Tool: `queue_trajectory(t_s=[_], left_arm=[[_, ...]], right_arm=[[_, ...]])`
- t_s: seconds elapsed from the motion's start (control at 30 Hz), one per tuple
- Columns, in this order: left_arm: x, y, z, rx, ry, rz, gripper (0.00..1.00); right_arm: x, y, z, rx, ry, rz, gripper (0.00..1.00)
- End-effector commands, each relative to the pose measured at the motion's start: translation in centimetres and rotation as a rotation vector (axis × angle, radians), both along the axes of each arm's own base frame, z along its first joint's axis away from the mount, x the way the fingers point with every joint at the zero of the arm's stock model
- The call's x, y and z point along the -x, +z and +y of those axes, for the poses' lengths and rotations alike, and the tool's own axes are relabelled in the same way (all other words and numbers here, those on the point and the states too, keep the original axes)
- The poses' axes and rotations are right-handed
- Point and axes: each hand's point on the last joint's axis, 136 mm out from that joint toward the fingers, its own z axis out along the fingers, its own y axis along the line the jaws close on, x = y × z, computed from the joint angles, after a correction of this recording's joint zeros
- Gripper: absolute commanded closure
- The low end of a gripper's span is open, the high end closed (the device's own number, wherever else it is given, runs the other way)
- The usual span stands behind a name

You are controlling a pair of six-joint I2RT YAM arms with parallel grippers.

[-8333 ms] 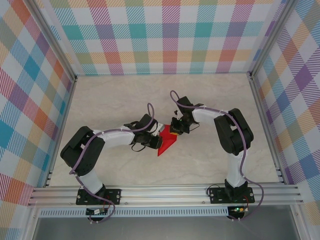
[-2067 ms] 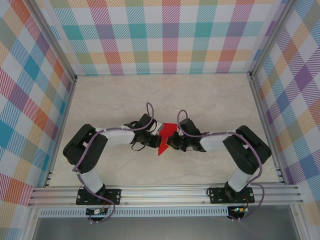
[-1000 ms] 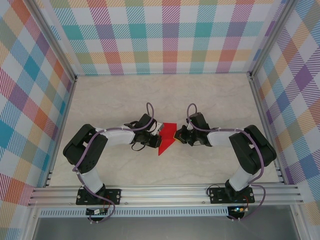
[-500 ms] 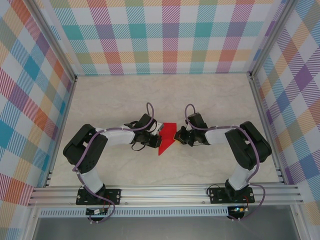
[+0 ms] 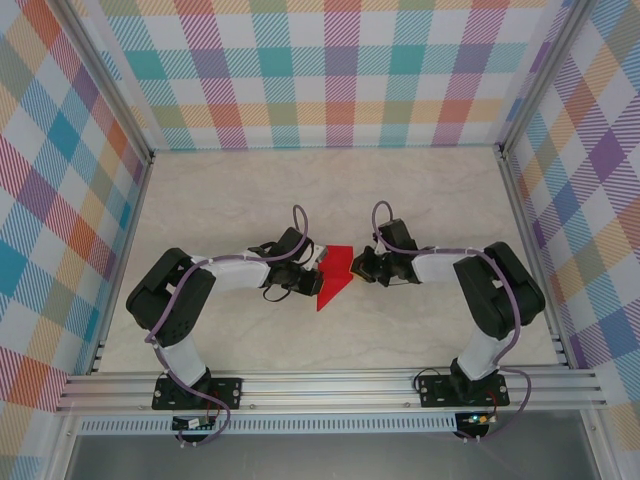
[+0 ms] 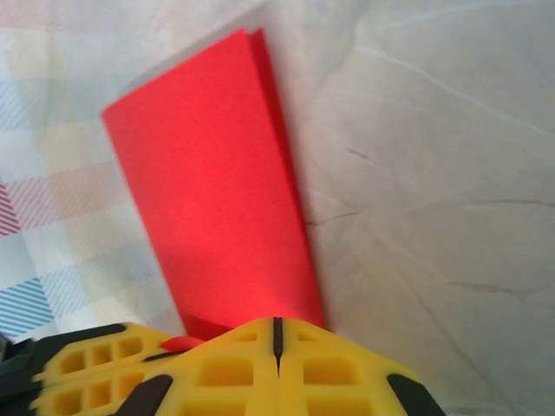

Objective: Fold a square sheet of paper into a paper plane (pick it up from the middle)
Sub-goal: Third fold the triangle at the center of the table.

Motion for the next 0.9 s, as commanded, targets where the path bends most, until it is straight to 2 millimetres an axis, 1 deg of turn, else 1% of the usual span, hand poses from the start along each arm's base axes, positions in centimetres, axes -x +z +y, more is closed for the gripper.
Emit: queue_trajectory(t_s=[0.0,0.1,0.17,0.33,0.4,0.47,0.57,0.7,0.8,0.87], left_arm=[[1.6,-2.7,2.1,-0.097,0.020,0.100,1.00],[1.7,-2.8,2.1,-0.098,0.019,0.105,1.00],[1.7,-2.7,2.0,-0.097,0.019,0.103,1.00],[1.7,-2.6,2.1,-0.096,0.019,0.104,1.00],[1.7,-2.5,2.0,-0.094,0.021,0.103,1.00],[1.6,-2.4,1.9,-0.090,0.019,0.101,1.00],[1.5,-2.1,1.7,-0.079,0.025,0.105,1.00],[1.2,-1.3,1.3,-0.061,0.036,0.098,1.00],[1.0,-0.6,1.2,-0.045,0.048,0.092,0.96],[0.9,0.0,1.2,-0.036,0.059,0.087,0.88]], right_arm=[[0.2,-1.4,-0.4,0.040,0.004,0.032,0.99],[0.3,-1.6,-0.6,0.054,0.005,0.038,0.99],[0.2,-1.1,-0.7,0.062,0.008,0.028,0.99],[-0.1,2.4,-0.4,0.032,0.028,-0.042,0.98],[-0.1,3.7,0.2,-0.003,0.047,-0.066,0.97],[0.0,4.3,1.1,-0.038,0.077,-0.067,0.96],[0.1,4.1,2.8,-0.082,0.122,-0.048,0.96],[0.1,2.5,3.5,-0.083,0.118,-0.002,0.95],[0.2,1.1,3.7,-0.073,0.126,0.036,0.95],[0.2,0.1,3.3,-0.042,0.116,0.053,0.96]])
